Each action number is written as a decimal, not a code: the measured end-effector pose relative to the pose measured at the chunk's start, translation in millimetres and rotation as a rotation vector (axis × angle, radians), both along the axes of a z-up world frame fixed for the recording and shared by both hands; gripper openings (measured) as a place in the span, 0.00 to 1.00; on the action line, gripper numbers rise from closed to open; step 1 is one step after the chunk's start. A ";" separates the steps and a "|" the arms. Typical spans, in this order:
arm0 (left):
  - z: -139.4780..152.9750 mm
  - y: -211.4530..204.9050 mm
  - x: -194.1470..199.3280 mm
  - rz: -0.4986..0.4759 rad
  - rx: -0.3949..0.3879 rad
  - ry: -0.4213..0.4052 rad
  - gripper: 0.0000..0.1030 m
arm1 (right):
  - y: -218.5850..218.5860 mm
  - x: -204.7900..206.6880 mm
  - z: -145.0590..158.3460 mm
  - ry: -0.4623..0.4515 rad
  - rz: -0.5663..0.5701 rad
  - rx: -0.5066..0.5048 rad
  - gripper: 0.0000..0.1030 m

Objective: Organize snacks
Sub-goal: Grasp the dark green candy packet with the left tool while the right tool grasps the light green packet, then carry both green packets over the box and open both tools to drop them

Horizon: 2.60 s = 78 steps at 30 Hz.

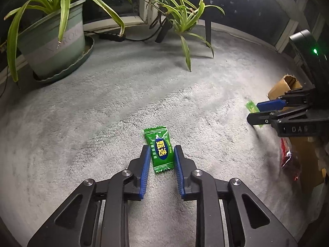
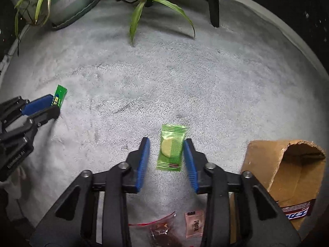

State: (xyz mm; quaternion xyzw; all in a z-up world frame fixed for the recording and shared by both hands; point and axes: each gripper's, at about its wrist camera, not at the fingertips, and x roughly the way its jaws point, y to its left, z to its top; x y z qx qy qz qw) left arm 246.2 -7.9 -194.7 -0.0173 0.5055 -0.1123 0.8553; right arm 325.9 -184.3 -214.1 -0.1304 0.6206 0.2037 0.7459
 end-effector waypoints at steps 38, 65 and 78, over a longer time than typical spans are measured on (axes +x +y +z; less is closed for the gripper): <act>4.6 -14.9 4.3 -0.041 0.019 -0.054 0.04 | -11.4 2.4 8.8 0.007 -0.041 0.116 0.21; 87.3 -101.3 -25.9 -0.158 -0.118 -0.189 0.04 | -151.6 -43.5 121.5 -0.186 -0.141 0.283 0.21; 95.4 -201.2 -24.8 -0.254 -0.160 -0.194 0.04 | -240.4 -64.4 119.0 -0.198 -0.216 0.264 0.21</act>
